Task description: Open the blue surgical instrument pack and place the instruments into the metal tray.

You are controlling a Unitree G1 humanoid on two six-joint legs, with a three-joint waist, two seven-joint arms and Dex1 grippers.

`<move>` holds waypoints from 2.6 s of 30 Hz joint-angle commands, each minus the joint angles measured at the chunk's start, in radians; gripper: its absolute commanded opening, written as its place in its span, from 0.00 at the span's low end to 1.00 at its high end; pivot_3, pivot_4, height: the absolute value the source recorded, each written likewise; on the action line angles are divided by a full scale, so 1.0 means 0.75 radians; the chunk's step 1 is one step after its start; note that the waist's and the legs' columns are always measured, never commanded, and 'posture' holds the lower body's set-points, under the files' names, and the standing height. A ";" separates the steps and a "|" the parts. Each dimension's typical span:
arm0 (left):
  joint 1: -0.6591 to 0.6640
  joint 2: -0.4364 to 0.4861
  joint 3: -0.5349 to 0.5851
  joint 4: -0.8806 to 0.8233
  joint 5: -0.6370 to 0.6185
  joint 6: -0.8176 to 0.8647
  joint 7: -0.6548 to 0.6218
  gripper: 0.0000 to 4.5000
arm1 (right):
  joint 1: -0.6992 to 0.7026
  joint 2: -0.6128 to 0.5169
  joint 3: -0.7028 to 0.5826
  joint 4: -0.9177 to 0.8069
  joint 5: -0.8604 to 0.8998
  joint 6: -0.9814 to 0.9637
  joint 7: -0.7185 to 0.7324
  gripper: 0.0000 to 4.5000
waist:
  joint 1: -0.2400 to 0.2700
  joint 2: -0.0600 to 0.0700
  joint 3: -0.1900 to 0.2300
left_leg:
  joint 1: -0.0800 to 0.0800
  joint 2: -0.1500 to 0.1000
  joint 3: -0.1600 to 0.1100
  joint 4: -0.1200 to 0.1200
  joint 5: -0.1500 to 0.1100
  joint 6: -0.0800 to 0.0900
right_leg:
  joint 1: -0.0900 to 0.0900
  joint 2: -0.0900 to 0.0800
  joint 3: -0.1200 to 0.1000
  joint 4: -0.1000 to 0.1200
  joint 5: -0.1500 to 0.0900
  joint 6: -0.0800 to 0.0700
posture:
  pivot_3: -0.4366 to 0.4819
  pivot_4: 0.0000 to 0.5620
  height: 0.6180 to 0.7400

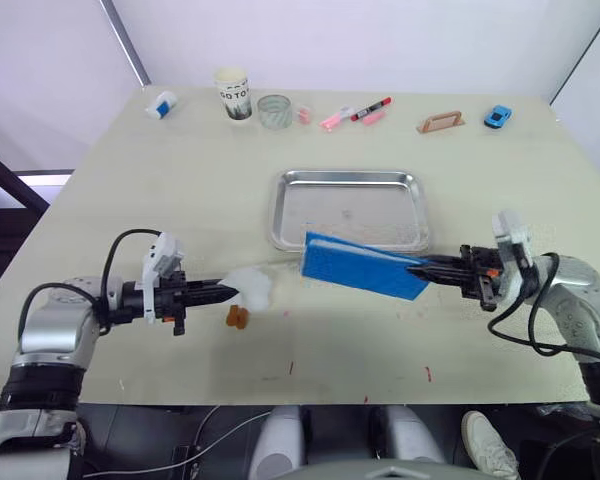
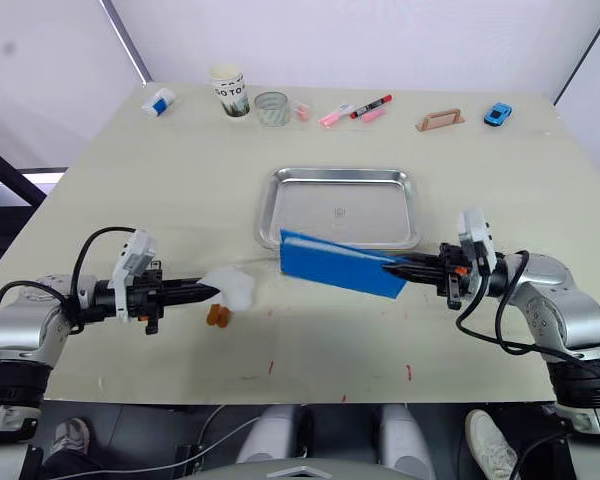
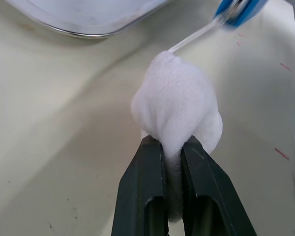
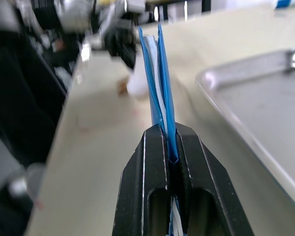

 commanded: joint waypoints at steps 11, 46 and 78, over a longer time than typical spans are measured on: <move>-0.023 0.017 -0.014 0.116 0.049 -0.096 -0.081 0.02 | 0.016 -0.022 0.117 -0.021 -0.129 -0.131 0.062 0.00 | 0.000 0.000 0.000 | 0.000 0.000 0.001 0.000 0.000 0.000 | 0.000 0.000 0.000 0.000 0.000 0.000 | 0.48 0.27 1.00; 0.031 0.035 0.237 -0.115 -0.240 0.153 -0.058 0.82 | 0.059 -0.044 0.146 0.050 -0.146 -0.225 0.110 0.00 | 0.002 -0.001 -0.001 | 0.000 0.000 0.001 0.000 0.000 0.000 | 0.000 -0.001 0.000 0.001 0.000 0.000 | 0.48 0.27 1.00; -0.076 -0.276 -0.142 -0.183 -0.074 -0.160 -0.068 0.47 | 0.006 -0.021 0.172 0.062 -0.185 -0.240 0.093 0.00 | 0.000 -0.002 -0.001 | 0.001 0.000 0.000 0.000 0.000 0.000 | 0.001 0.000 0.001 0.001 0.000 0.000 | 0.48 0.27 1.00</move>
